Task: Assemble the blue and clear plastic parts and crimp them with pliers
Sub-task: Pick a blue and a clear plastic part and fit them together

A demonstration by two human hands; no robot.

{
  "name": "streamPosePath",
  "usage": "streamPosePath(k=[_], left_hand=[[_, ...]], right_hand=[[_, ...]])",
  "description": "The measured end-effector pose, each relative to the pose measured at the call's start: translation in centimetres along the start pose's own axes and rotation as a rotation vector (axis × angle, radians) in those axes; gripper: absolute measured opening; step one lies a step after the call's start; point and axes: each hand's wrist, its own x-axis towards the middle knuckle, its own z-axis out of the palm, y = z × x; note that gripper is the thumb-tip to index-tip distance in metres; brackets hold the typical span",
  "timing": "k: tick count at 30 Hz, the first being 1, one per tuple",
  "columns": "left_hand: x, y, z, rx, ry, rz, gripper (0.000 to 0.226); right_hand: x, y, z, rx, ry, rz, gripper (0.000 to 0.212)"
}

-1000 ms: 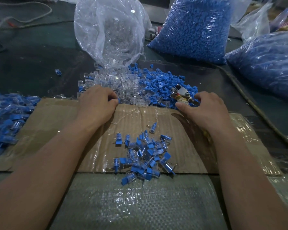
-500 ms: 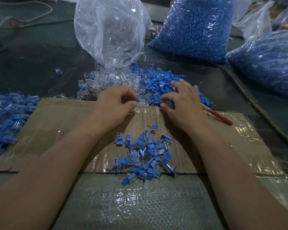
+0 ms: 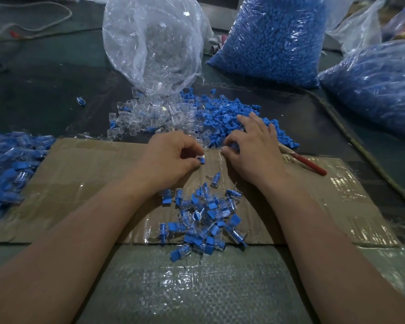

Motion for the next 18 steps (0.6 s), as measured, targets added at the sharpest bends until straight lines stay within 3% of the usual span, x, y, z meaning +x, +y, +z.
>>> streamPosePath(k=[6, 9, 13, 18], left_hand=[[0.23, -0.28, 0.34, 0.086, 0.084, 0.037, 0.043], [0.34, -0.59, 0.4, 0.184, -0.006, 0.013, 0.056], [0.42, -0.74, 0.46, 0.303, -0.098, 0.008, 0.05], [0.59, -0.84, 0.39, 0.244, -0.043, 0.037, 0.033]], right_hand=[[0.04, -0.11, -0.1, 0.019, -0.005, 0.015, 0.018], [-0.02, -0.14, -0.1, 0.005, -0.03, 0.014, 0.022], [0.04, -0.25, -0.25, 0.023, -0.037, 0.027, 0.019], [-0.07, -0.23, -0.3, 0.063, -0.025, 0.022, 0.013]])
